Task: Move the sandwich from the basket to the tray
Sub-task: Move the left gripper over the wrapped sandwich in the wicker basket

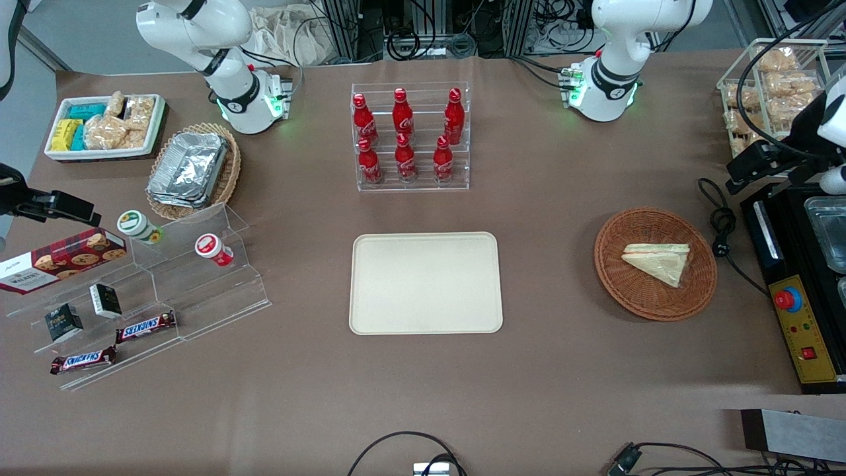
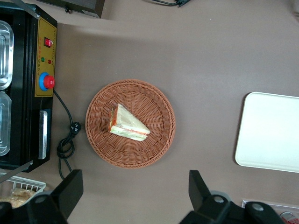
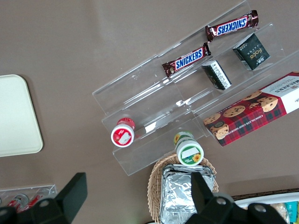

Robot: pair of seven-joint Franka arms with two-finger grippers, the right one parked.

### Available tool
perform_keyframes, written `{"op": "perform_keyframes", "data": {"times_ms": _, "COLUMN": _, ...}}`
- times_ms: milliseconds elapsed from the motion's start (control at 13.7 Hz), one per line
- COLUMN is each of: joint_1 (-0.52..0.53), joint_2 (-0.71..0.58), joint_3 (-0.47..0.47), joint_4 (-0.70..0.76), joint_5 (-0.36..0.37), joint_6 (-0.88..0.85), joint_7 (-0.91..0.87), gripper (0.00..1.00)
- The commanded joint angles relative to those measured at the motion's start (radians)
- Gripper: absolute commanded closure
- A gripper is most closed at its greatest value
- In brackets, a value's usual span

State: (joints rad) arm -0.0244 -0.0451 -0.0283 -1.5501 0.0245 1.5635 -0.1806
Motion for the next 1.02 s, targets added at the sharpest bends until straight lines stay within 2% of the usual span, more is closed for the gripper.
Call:
{"op": "perform_keyframes", "data": {"times_ms": 0, "joint_1": -0.022, "joint_2": -0.002, "joint_3": 0.014, "joint_4": 0.022, "joint_5": 0.003, "joint_6": -0.023, "joint_7": -0.022, "gripper": 0.00}}
{"op": "perform_keyframes", "data": {"times_ms": 364, "joint_1": -0.022, "joint_2": 0.030, "joint_3": 0.014, "joint_4": 0.019, "joint_5": 0.020, "joint_6": -0.023, "joint_7": -0.016, "gripper": 0.00}}
{"op": "perform_keyframes", "data": {"times_ms": 656, "joint_1": -0.020, "joint_2": 0.128, "joint_3": 0.016, "joint_4": -0.002, "joint_5": 0.022, "joint_6": 0.003, "joint_7": -0.212, "gripper": 0.00}}
{"op": "perform_keyframes", "data": {"times_ms": 947, "joint_1": -0.016, "joint_2": 0.128, "joint_3": 0.025, "joint_4": -0.197, "joint_5": 0.020, "joint_6": 0.199, "joint_7": -0.368, "gripper": 0.00}}
